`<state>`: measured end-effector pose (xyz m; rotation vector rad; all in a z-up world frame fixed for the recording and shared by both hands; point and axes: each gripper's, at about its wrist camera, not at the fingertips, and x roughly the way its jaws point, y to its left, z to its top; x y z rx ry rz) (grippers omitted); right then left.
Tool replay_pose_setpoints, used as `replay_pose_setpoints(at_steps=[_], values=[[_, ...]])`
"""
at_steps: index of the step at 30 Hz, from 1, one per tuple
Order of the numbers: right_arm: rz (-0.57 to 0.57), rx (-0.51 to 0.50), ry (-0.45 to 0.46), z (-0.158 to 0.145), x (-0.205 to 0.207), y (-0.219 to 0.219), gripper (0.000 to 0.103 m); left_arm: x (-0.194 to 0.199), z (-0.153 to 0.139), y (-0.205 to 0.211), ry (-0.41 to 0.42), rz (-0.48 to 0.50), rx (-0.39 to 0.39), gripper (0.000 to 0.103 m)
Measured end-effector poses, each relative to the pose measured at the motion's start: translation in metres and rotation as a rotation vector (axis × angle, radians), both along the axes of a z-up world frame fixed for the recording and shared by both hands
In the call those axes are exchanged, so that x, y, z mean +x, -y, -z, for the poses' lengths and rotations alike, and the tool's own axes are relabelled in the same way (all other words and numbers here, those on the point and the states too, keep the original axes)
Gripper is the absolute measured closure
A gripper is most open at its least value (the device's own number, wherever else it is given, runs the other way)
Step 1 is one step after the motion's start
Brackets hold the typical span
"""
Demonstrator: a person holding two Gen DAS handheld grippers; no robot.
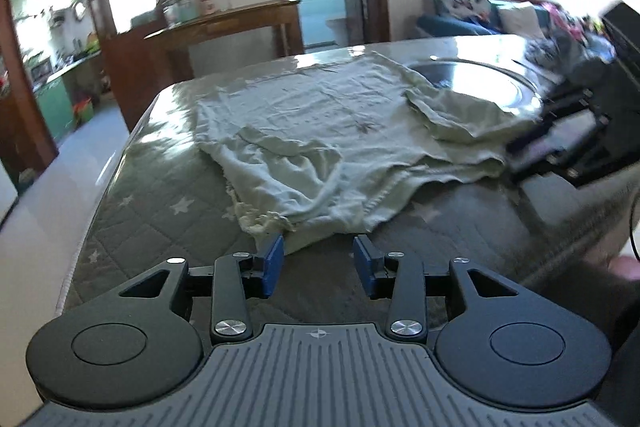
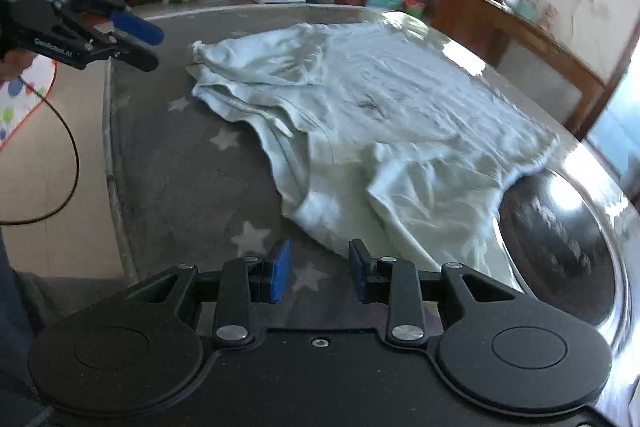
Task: Fold clothes
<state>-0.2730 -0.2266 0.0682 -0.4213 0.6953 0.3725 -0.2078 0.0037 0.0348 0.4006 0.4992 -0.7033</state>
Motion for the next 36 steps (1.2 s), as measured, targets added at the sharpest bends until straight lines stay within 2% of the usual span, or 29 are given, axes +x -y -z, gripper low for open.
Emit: replay_pose_setpoints(at_steps=[1, 2, 4, 5, 10, 15, 20, 24, 25, 27, 28, 31, 33, 35, 36], values=[[-0.006, -0.008, 0.01, -0.001, 0.002, -0.002, 0.069, -0.002, 0.0, 0.003, 0.014, 0.011, 0.009, 0.059], [-0.003, 0.0, 0.011, -0.001, 0.005, -0.003, 0.074, -0.004, -0.001, 0.006, 0.023, 0.022, 0.011, 0.058], [0.011, 0.036, -0.007, -0.001, 0.011, -0.001, 0.091, -0.006, -0.002, 0.012, 0.025, 0.049, 0.005, 0.057], [0.023, 0.057, -0.016, -0.001, 0.014, 0.0, 0.093, -0.008, -0.003, 0.018, 0.031, 0.077, 0.002, 0.056], [0.05, 0.119, 0.012, -0.02, 0.012, 0.012, 0.094, -0.017, -0.004, 0.061, 0.095, 0.207, 0.0, 0.053], [0.055, 0.159, 0.011, -0.038, 0.015, 0.023, 0.094, -0.008, -0.002, 0.111, 0.159, 0.323, 0.008, 0.053], [0.023, 0.138, -0.003, -0.048, 0.016, 0.023, 0.094, 0.005, 0.003, 0.138, 0.179, 0.421, 0.035, 0.053], [-0.01, 0.109, -0.014, -0.048, 0.018, 0.017, 0.094, 0.008, 0.013, 0.151, 0.235, 0.487, 0.092, 0.053], [-0.019, 0.103, -0.017, -0.048, 0.018, 0.016, 0.094, 0.009, 0.015, 0.154, 0.251, 0.502, 0.106, 0.054], [-0.035, 0.09, -0.02, -0.048, 0.018, 0.014, 0.094, 0.011, 0.02, 0.16, 0.271, 0.535, 0.13, 0.072], [-0.038, 0.084, -0.019, -0.048, 0.018, 0.013, 0.094, 0.014, 0.022, 0.163, 0.259, 0.55, 0.135, 0.09], [-0.041, 0.072, -0.014, -0.05, 0.018, 0.016, 0.093, 0.02, 0.027, 0.165, 0.244, 0.565, 0.129, 0.097], [-0.039, 0.069, -0.011, -0.052, 0.015, 0.022, 0.089, 0.025, 0.026, 0.163, 0.225, 0.556, 0.104, 0.097], [-0.037, 0.042, 0.004, -0.051, 0.011, 0.025, 0.061, 0.031, 0.024, 0.159, 0.202, 0.543, 0.075, 0.098], [-0.037, 0.021, 0.015, -0.05, 0.009, 0.026, 0.055, 0.033, 0.022, 0.157, 0.193, 0.536, 0.062, 0.098]])
